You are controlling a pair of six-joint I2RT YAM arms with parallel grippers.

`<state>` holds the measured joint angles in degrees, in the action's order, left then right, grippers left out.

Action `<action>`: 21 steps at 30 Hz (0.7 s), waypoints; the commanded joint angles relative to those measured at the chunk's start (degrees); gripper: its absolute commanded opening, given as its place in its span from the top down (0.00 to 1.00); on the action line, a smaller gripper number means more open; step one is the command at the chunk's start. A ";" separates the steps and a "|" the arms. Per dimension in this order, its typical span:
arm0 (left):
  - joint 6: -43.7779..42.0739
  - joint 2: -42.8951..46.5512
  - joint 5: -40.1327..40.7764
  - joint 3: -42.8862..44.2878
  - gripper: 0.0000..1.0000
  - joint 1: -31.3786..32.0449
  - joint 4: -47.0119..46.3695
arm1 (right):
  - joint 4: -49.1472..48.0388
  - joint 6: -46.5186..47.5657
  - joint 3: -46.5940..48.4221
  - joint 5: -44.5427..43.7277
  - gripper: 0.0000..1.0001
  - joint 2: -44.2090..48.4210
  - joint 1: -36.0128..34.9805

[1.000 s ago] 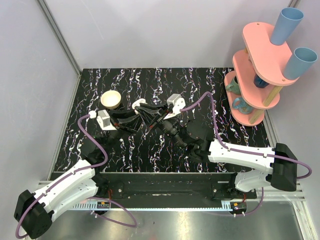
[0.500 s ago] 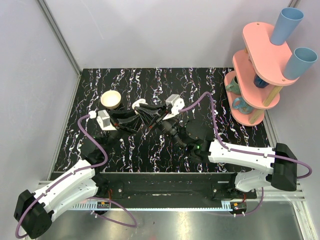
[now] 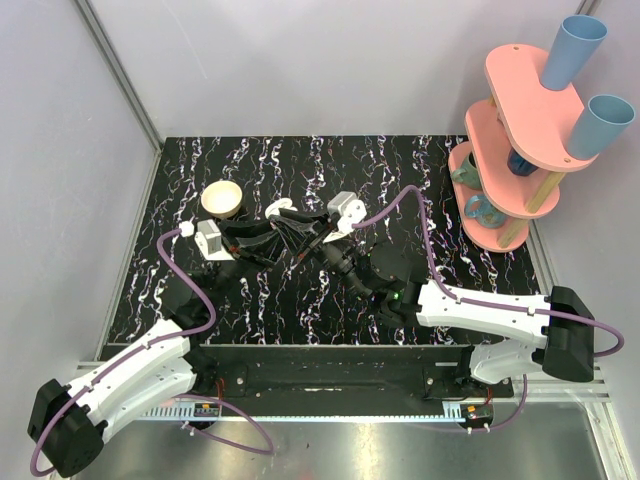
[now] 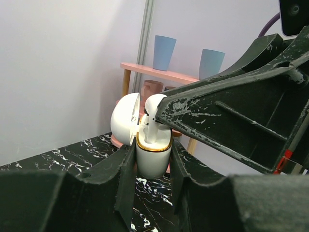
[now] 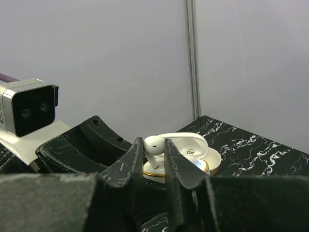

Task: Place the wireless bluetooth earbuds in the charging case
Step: Insert the left earbud into the left side groove of the charging case.

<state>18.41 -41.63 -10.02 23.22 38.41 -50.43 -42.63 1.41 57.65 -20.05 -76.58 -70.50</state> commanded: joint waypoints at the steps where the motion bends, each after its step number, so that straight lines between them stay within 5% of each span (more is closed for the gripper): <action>1: -0.40 1.02 2.29 1.39 1.00 0.17 -7.05 | 4.48 0.79 0.71 -0.16 0.90 -0.15 -1.31; 21: -0.49 2.08 2.03 1.03 1.00 0.17 -6.25 | 4.58 5.88 3.61 -2.44 0.57 0.81 -1.57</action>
<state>18.35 -41.10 -8.75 23.09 38.46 -49.76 -40.18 4.82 58.52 -20.58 -76.47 -71.64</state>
